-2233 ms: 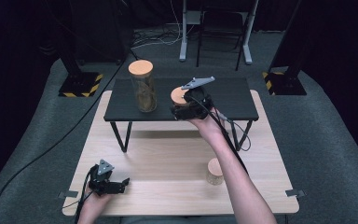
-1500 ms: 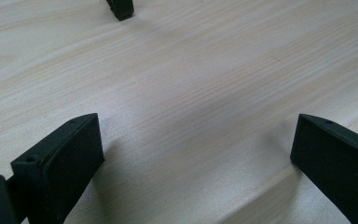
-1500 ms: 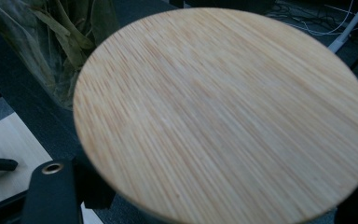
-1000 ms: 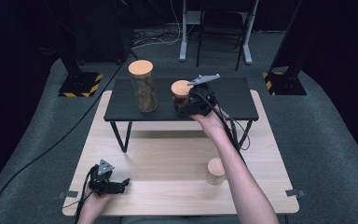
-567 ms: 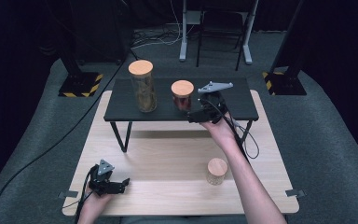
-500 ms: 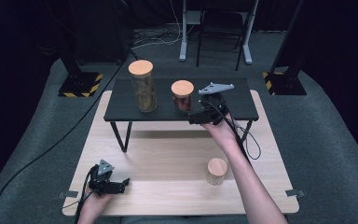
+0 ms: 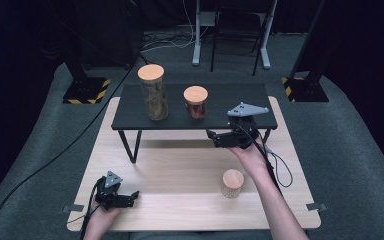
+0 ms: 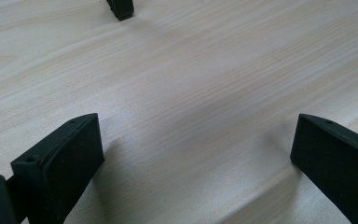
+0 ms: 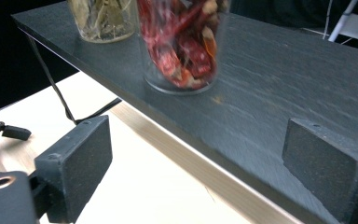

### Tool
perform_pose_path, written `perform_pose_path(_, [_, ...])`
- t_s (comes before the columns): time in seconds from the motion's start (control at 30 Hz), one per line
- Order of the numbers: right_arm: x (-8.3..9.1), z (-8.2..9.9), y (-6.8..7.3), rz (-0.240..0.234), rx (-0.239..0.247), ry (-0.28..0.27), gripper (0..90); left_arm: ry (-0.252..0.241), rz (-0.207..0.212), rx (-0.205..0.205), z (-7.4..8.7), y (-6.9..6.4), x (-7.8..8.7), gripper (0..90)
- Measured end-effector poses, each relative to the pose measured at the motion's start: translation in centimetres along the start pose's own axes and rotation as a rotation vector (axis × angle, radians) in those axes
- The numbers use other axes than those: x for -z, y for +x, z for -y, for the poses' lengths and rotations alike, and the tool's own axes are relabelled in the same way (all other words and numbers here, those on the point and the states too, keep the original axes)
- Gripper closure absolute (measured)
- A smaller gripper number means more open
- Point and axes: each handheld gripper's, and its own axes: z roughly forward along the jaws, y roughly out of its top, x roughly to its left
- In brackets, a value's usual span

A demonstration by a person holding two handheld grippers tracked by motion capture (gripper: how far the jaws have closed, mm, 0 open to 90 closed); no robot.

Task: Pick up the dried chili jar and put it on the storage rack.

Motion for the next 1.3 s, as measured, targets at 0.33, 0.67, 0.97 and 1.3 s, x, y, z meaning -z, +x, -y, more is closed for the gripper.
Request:
perform_pose_path(0.33, [1.4, 3.3, -0.3, 0.028, -0.012, -0.018, 5.7, 0.0, 0.0, 0.0, 0.0, 0.0, 0.0, 2.0])
perform_pose_path(0.67, [3.3, 7.1, -1.6, 0.08, -0.041, -0.048, 6.0, 0.001, -0.001, -0.003, 0.0, 0.0, 0.0, 2.0])
perform_pose_path(0.97, [4.2, 10.7, -3.0, 0.118, -0.085, -0.044, 6.5, 0.001, -0.001, -0.003, 0.0, 0.0, 0.0, 2.0])
perform_pose_path(1.3, [4.8, 14.7, -4.5, 0.187, -0.126, -0.028, 6.8, 0.001, -0.001, -0.003, 0.0, 0.0, 0.0, 2.0])
